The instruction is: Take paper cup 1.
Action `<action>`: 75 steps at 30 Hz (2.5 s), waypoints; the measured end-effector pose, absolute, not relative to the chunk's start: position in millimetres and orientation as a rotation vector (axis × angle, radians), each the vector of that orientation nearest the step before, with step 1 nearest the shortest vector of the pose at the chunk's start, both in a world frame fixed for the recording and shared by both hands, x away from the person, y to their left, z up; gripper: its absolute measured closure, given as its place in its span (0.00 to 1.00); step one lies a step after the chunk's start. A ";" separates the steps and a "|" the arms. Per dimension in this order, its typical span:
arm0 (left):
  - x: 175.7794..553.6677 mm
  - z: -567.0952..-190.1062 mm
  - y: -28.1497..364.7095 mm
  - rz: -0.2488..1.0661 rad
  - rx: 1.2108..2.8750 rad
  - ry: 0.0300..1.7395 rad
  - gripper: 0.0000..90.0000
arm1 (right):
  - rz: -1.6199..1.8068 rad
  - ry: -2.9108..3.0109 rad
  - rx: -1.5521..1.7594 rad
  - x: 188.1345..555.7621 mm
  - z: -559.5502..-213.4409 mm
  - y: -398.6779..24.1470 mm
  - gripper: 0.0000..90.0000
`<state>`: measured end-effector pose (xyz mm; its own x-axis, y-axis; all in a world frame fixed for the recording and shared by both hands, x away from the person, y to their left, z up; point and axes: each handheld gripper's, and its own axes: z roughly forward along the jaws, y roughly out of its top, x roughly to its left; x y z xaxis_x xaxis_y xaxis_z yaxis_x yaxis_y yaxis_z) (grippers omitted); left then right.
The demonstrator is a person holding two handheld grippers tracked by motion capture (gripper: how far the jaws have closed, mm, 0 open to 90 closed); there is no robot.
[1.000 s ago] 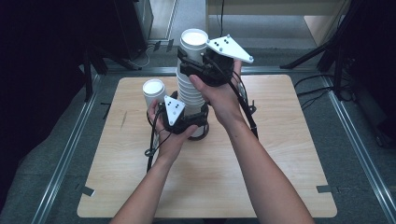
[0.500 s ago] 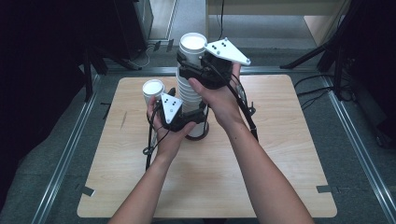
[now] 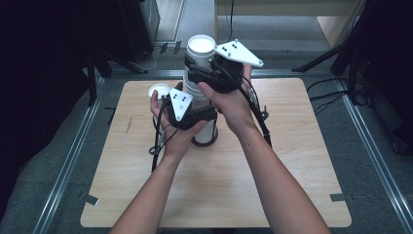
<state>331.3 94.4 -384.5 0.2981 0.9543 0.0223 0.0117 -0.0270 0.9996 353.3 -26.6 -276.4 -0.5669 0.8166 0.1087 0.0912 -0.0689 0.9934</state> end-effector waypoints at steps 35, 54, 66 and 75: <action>336.4 -383.1 100.2 0.933 1.383 0.947 0.08 | 1.704 1.820 0.981 366.9 -303.9 -38.8 0.15; 335.6 -385.1 101.1 0.930 1.372 0.938 0.09 | 1.696 1.709 0.900 356.6 -285.5 -38.1 0.24; 334.7 -387.1 101.8 0.926 1.363 0.937 0.09 | 1.735 1.672 0.896 354.8 -271.4 -41.9 0.29; 333.8 -387.4 101.8 0.931 1.367 0.933 0.10 | 1.716 1.719 1.002 368.7 -274.2 -29.1 0.22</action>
